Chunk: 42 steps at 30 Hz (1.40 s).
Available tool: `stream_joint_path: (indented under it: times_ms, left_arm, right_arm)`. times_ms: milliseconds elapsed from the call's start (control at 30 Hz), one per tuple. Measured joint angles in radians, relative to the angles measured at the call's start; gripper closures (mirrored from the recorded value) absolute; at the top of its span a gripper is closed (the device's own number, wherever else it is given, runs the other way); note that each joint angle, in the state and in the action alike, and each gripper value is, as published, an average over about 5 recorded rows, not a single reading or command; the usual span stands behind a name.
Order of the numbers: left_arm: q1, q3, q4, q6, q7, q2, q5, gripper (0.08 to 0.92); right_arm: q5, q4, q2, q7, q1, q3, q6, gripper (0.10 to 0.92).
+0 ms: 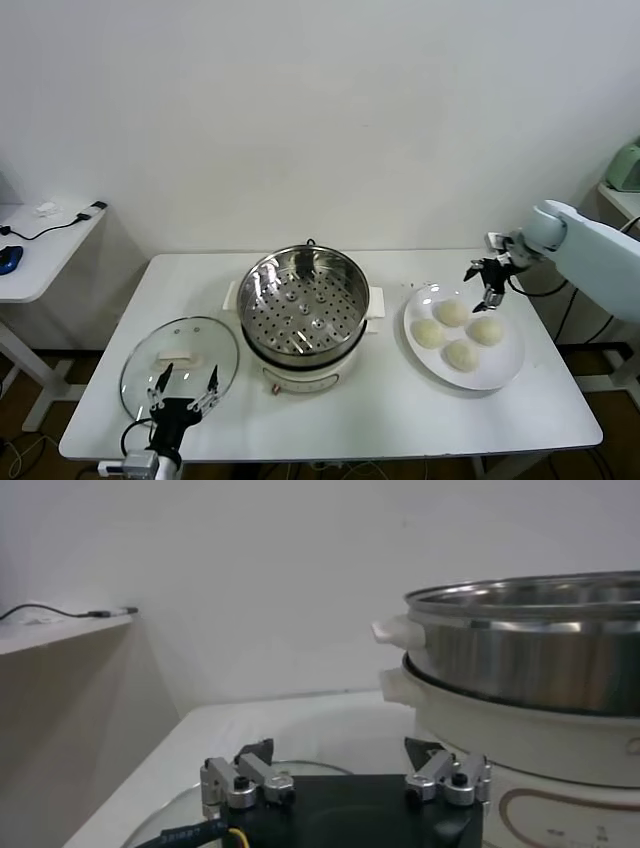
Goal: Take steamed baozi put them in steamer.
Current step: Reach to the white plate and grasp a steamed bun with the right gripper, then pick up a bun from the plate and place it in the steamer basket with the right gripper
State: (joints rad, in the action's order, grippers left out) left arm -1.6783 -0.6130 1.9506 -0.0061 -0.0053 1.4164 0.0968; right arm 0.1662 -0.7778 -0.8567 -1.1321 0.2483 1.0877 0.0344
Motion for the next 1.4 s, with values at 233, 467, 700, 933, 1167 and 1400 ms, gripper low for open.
stream_joint_path:
  times_ms: [233,467,700,933,1167,1400]
  left_arm:
    - [0.002,0.002,-0.014,-0.008,0.001,-0.003,-0.005,0.177]
    - [0.002,0.002,-0.023,-0.013,0.000,-0.006,-0.005,0.177]
    - [0.002,0.004,-0.021,-0.013,0.000,-0.007,-0.005,0.177]
    - [-0.001,0.005,-0.018,-0.013,-0.001,-0.006,-0.006,0.177]
    - [-0.007,0.006,-0.012,-0.012,-0.003,-0.002,-0.014,0.177]
    - [-0.015,0.011,0.004,-0.006,-0.004,0.007,-0.022,0.177]
  right_arm:
    - [-0.029,0.095,-0.081,-0.003,-0.037,-0.005,0.001,0.203]
    - [-0.070,0.169,-0.142,0.011,-0.074,-0.032,-0.002,0.203]
    - [-0.113,0.219,-0.180,0.021,-0.097,-0.057,-0.001,0.206]
    - [-0.130,0.234,-0.190,0.022,-0.112,-0.076,0.004,0.278]
    - [-0.131,0.210,-0.179,0.027,-0.104,-0.074,0.015,0.348]
    - [-0.071,0.090,-0.129,0.024,-0.006,0.012,0.028,0.363]
